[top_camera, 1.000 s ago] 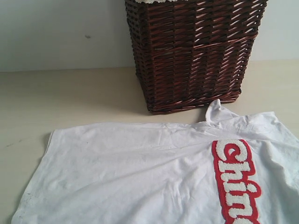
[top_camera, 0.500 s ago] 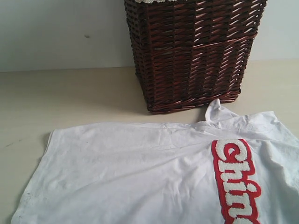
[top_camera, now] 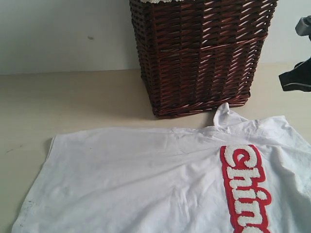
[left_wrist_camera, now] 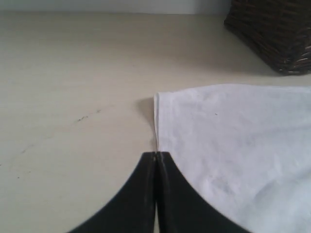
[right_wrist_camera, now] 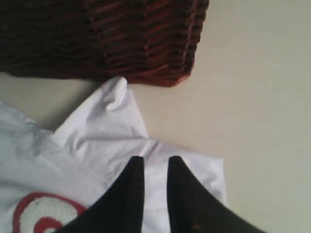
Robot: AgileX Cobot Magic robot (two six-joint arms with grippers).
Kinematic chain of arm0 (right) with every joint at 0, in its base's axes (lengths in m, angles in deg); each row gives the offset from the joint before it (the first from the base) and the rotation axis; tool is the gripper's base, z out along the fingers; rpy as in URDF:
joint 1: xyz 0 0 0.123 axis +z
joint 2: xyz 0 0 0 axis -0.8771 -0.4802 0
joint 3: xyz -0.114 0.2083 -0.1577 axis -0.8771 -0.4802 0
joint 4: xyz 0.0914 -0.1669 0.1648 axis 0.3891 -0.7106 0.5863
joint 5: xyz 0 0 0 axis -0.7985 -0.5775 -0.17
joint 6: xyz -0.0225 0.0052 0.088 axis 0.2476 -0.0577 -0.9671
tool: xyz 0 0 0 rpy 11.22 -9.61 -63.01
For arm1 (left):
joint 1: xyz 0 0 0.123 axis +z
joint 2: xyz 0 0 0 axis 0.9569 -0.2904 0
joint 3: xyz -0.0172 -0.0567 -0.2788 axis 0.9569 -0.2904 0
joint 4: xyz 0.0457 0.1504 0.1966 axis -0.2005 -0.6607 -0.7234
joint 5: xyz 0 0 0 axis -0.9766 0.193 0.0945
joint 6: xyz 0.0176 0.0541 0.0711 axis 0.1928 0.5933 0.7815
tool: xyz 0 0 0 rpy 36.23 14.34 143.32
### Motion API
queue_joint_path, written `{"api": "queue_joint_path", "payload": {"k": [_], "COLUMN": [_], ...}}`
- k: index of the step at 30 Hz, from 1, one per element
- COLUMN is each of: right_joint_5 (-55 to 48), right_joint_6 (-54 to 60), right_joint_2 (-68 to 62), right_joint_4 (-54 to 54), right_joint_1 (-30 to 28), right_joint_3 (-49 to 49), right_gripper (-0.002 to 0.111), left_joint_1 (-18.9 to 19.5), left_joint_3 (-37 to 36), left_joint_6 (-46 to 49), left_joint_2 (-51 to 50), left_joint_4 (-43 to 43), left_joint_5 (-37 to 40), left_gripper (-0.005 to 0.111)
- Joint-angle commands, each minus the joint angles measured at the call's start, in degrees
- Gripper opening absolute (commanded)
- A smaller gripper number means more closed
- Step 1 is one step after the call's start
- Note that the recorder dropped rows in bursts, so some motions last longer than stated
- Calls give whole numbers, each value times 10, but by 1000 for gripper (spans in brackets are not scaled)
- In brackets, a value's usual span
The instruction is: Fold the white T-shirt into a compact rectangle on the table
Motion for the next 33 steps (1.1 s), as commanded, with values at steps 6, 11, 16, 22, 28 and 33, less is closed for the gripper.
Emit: {"api": "queue_joint_path", "payload": {"k": [6, 11, 16, 22, 28, 33], "right_joint_5": [-67, -33, 47, 193, 241, 212], "right_joint_6": [336, 290, 263, 241, 241, 240], "right_joint_2": [-165, -224, -263, -276, -275, -243], "right_joint_4": [122, 46, -3, -4, -4, -5], "right_joint_1": [1, 1, -3, -7, -7, -7], "right_joint_3": [41, 41, 41, 41, 41, 41], "right_gripper": [0, 0, 0, 0, 0, 13], "left_joint_1": [1, 1, 1, 1, 1, 1], "left_joint_3": [0, 0, 0, 0, 0, 0], "left_joint_6": [-3, -3, -3, -3, -3, -3], "left_joint_2": [3, 3, 3, 3, 3, 3], "left_joint_4": [0, 0, 0, 0, 0, 0], "left_joint_5": [2, 2, 2, 2, 2, 2], "left_gripper": [0, 0, 0, 0, 0, 0]}}
